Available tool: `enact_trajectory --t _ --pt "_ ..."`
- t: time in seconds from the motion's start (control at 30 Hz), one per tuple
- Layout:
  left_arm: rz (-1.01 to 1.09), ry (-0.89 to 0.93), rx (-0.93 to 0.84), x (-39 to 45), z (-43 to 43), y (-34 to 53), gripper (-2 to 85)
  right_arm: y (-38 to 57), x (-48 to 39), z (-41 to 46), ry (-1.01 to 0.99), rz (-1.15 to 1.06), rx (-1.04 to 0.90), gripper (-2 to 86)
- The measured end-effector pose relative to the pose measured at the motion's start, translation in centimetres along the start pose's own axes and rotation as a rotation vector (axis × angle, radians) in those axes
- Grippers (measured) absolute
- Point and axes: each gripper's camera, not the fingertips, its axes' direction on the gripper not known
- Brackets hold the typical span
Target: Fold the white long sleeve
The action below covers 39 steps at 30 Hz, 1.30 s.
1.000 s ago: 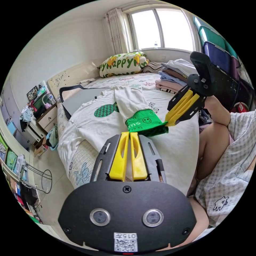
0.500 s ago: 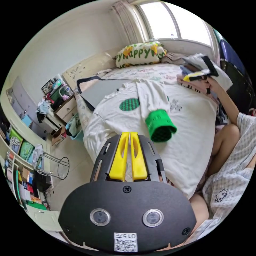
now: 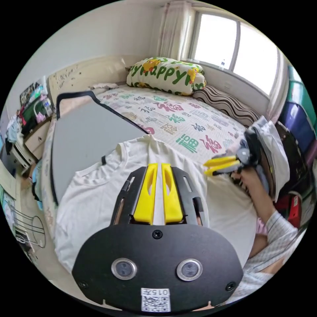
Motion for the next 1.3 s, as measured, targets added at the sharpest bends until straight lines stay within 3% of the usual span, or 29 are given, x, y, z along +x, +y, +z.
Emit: enact_trajectory --t 0.1,0.23,0.37,0.53,0.63,0.8,0.97,1.1,1.3 --pt "-0.085 0.111 -0.047 -1.5 5.5 -4.3 7.2 0.6 1.1 0.1 -0.028 0.014 0.026 6.1" --pt "-0.154 0.025 -0.005 -2.5 10.2 -7.2 8.1 2.3 2.5 -1.2 -0.063 0.069 0.123 2.9" --pt "-0.173 0.001 -0.082 -3.1 14.4 -8.5 5.4 2.8 4.1 -1.4 -0.108 0.121 0.149 1.8" --pt "-0.144 -0.026 -0.026 -2.6 14.3 -9.7 1.5 3.1 4.2 -1.4 -0.081 0.133 0.130 1.2" --pt "-0.145 -0.053 0.008 -2.4 13.7 -10.2 1.3 3.0 3.4 -1.3 0.038 0.124 0.096 1.2" --pt "-0.132 -0.084 -0.103 -2.4 15.7 -11.2 2.5 3.2 3.0 -1.1 0.067 0.121 0.074 1.5" --pt "-0.043 -0.164 -0.206 -2.8 13.0 -11.5 6.7 3.7 3.5 -1.0 0.009 0.147 0.063 3.2" --pt "-0.012 -0.206 -0.176 -4.0 7.1 -8.8 6.7 4.0 2.7 -1.2 0.015 0.131 0.073 4.1" --pt "0.063 -0.115 -0.036 -2.7 -7.7 5.5 7.1 4.8 1.3 -2.5 0.114 0.163 0.071 5.7"
